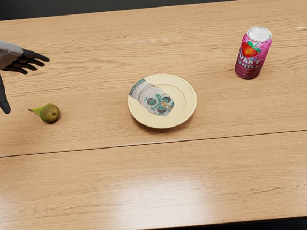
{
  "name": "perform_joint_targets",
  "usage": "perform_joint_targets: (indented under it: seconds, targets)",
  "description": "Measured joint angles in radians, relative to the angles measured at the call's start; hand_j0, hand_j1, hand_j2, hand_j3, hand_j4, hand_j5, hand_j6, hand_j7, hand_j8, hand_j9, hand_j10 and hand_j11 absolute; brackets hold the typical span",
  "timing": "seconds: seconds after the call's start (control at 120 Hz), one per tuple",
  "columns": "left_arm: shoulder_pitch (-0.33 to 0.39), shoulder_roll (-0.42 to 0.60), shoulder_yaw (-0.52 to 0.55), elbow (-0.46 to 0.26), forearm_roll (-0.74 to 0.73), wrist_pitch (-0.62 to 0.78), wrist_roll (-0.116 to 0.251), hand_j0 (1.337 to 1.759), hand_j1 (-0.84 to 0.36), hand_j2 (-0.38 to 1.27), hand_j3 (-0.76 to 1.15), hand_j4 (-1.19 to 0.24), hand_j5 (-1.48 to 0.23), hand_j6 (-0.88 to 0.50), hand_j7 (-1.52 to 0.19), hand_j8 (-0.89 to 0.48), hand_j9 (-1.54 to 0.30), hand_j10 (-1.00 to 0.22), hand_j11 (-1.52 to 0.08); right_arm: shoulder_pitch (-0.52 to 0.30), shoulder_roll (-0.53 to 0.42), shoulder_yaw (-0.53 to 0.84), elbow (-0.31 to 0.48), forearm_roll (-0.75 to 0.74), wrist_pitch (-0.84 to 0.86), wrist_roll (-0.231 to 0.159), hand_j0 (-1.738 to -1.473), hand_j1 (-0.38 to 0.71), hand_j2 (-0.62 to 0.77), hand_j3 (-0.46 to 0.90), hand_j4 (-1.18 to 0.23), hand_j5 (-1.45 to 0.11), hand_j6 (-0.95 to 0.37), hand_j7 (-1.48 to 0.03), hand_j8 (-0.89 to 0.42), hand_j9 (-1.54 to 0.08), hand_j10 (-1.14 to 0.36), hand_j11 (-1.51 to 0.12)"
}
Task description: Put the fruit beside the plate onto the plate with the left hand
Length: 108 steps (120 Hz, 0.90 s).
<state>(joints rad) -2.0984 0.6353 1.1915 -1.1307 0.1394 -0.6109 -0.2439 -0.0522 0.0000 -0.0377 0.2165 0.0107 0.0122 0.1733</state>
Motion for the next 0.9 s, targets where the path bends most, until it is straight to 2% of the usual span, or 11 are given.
perform_joint_targets:
  seconds: [0.308,0.375,0.442,0.5,0.55,0.625,0.742,0.85,0.9]
  targets:
    - [0.009,-0.009,-0.013,0.014,0.0,0.0,0.0,1.658,0.33,0.0,0.0,-0.01,-0.02,-0.01,-0.02,-0.01,-0.02,-0.01,-0.02,-0.009,0.0,-0.004,-0.001,0.003,-0.001,-0.007,-1.658,-0.34,0.0,0.0,-0.01,-0.01,-0.01,-0.01,-0.01,-0.01,-0.01,-0.01]
    - [0.015,-0.026,-0.015,0.039,0.0,0.0,0.009,1.658,0.33,0.0,0.0,-0.01,-0.02,-0.01,-0.02,-0.01,-0.02,-0.01,-0.02,-0.01,0.0,-0.005,-0.002,0.003,-0.001,-0.007,-1.658,-0.34,0.0,0.0,-0.01,-0.01,-0.01,-0.01,-0.01,-0.01,-0.01,-0.01]
    - [0.027,-0.086,-0.035,0.076,0.004,0.0,0.058,1.658,0.33,0.0,0.0,-0.01,-0.02,-0.01,-0.02,-0.01,-0.02,-0.01,-0.02,-0.01,0.0,-0.005,-0.002,0.003,-0.001,-0.008,-1.658,-0.34,0.0,0.0,-0.01,-0.01,-0.01,-0.01,-0.01,-0.01,-0.01,-0.01]
    - [0.072,-0.143,-0.085,0.129,0.015,0.0,0.143,1.658,0.33,0.0,0.0,-0.01,-0.02,-0.01,-0.02,-0.01,-0.02,-0.01,-0.02,-0.01,0.0,-0.005,-0.002,0.003,-0.001,-0.008,-1.658,-0.34,0.0,0.0,-0.01,-0.01,-0.01,-0.01,-0.01,-0.01,-0.01,-0.01]
    - [0.086,-0.134,-0.13,0.158,0.022,0.0,0.207,1.658,0.33,0.0,0.0,-0.01,-0.02,-0.01,-0.02,-0.01,-0.02,-0.01,-0.02,-0.011,0.0,-0.005,-0.002,0.003,-0.001,-0.008,-1.658,-0.34,0.0,0.0,-0.01,-0.01,-0.01,-0.01,-0.01,-0.01,-0.01,-0.01]
    - [0.153,-0.16,-0.18,0.181,0.028,0.0,0.262,1.658,0.34,0.0,0.0,-0.01,-0.01,-0.01,-0.01,-0.01,-0.01,-0.01,-0.01,-0.011,0.0,-0.005,-0.002,0.003,-0.002,-0.008,-1.658,-0.34,0.0,0.0,-0.01,-0.01,-0.01,-0.01,-0.01,-0.01,-0.01,-0.01]
    - [0.234,-0.204,-0.217,0.193,0.057,0.077,0.294,1.658,0.33,0.0,0.0,-0.02,-0.03,-0.02,-0.03,-0.02,-0.03,-0.02,-0.03,-0.011,0.0,-0.005,-0.002,0.003,-0.002,-0.008,-1.658,-0.34,0.0,0.0,-0.01,-0.01,-0.01,-0.01,-0.01,-0.01,-0.01,-0.01]
    - [0.267,-0.2,-0.237,0.198,0.105,0.185,0.283,1.658,0.31,0.01,0.0,-0.04,-0.05,-0.04,-0.05,-0.04,-0.05,-0.04,-0.05,-0.011,0.0,-0.005,-0.002,0.003,-0.002,-0.008,-1.658,-0.34,0.0,0.0,-0.01,-0.01,-0.01,-0.01,-0.01,-0.01,-0.01,-0.01]
    - [0.313,-0.203,-0.247,0.2,0.117,0.258,0.28,1.658,0.3,0.01,0.0,-0.04,-0.05,-0.04,-0.05,-0.04,-0.05,-0.04,-0.05,-0.011,0.0,-0.005,-0.002,0.003,-0.002,-0.008,-1.658,-0.34,0.0,0.0,-0.01,-0.01,-0.01,-0.01,-0.01,-0.01,-0.01,-0.01]
